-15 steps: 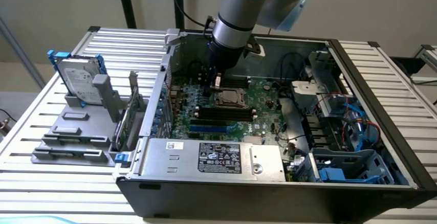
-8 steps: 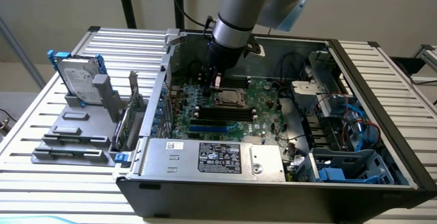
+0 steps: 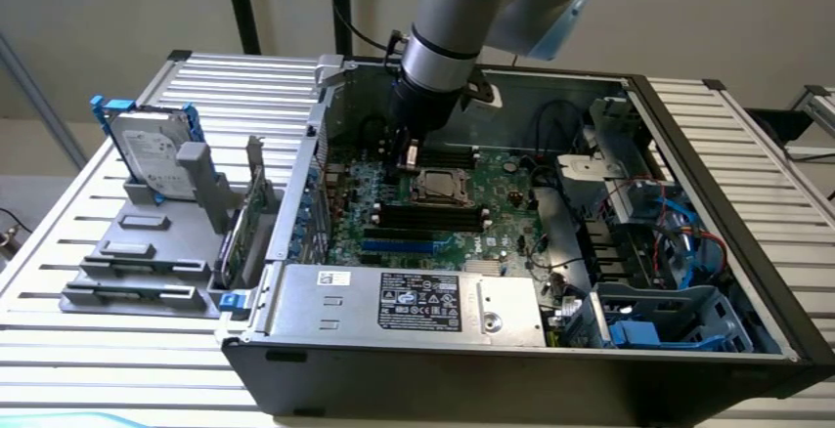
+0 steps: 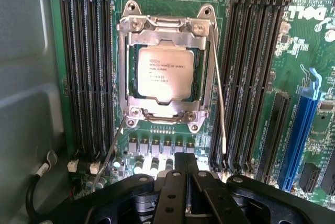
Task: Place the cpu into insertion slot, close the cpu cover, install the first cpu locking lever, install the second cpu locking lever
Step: 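Install the first cpu locking lever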
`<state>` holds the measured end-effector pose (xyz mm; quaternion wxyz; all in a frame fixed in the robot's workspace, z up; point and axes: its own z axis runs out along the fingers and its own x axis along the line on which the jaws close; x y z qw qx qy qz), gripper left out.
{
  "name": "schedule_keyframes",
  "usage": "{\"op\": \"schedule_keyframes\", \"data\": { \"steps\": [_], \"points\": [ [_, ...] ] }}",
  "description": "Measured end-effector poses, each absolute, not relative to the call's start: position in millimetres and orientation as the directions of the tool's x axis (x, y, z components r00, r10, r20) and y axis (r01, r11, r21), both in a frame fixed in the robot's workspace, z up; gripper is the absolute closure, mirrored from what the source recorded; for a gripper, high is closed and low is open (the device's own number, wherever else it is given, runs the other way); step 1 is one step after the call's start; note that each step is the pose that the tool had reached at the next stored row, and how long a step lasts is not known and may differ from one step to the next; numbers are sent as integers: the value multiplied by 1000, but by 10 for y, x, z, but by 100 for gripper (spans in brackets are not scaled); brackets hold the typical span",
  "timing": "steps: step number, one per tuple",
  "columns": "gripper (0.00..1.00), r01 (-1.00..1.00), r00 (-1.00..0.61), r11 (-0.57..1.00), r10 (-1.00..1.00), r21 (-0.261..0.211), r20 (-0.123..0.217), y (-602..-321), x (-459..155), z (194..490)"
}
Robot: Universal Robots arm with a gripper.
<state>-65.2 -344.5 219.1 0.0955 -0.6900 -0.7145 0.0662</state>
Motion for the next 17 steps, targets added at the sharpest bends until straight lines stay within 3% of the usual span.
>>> {"op": "schedule_keyframes", "data": {
  "steps": [6,17],
  "points": [
    [89,974,-17,32,998,-226,65,-3445,-719,2224],
    [89,973,10,24,989,-231,145,-3450,-746,2302]
  ]
}}
